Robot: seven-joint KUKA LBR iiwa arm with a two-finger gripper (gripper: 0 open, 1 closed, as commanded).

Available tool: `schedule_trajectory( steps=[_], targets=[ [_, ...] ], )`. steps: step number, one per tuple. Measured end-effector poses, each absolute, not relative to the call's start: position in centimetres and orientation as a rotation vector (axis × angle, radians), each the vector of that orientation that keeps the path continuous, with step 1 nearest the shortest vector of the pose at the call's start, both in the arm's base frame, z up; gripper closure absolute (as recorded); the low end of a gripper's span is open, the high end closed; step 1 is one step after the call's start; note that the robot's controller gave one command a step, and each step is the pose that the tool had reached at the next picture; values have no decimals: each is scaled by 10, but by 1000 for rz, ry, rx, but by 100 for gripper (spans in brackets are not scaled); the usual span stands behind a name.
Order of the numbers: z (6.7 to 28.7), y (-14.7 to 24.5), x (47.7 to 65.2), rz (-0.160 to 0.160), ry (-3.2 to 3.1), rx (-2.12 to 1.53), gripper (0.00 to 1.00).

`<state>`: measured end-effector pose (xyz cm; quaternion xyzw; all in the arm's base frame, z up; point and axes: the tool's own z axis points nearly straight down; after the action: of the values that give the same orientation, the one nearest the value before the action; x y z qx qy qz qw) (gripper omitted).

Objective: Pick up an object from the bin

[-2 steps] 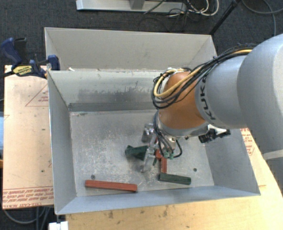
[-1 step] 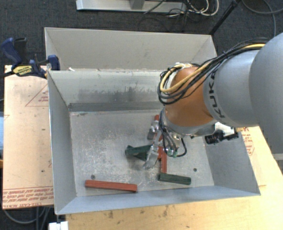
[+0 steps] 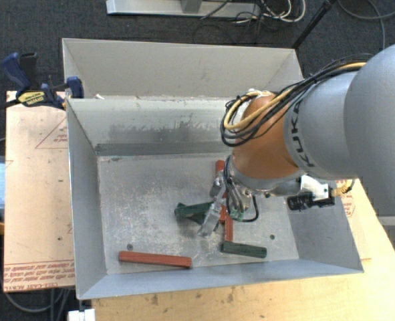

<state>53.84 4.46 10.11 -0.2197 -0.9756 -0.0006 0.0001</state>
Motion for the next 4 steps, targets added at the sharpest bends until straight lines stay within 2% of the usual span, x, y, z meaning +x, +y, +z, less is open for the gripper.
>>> schedule_trajectory(
  steps=[1, 2, 3, 4],
  targets=[
    [69, 45, 525, -1, -3015, -879, 0],
    [69, 45, 525, -2, -3016, -880, 0],
    [70, 45, 526, -4, -3016, -881, 100],
    [135, 45, 527, -4, -3022, -878, 100]
  ],
)
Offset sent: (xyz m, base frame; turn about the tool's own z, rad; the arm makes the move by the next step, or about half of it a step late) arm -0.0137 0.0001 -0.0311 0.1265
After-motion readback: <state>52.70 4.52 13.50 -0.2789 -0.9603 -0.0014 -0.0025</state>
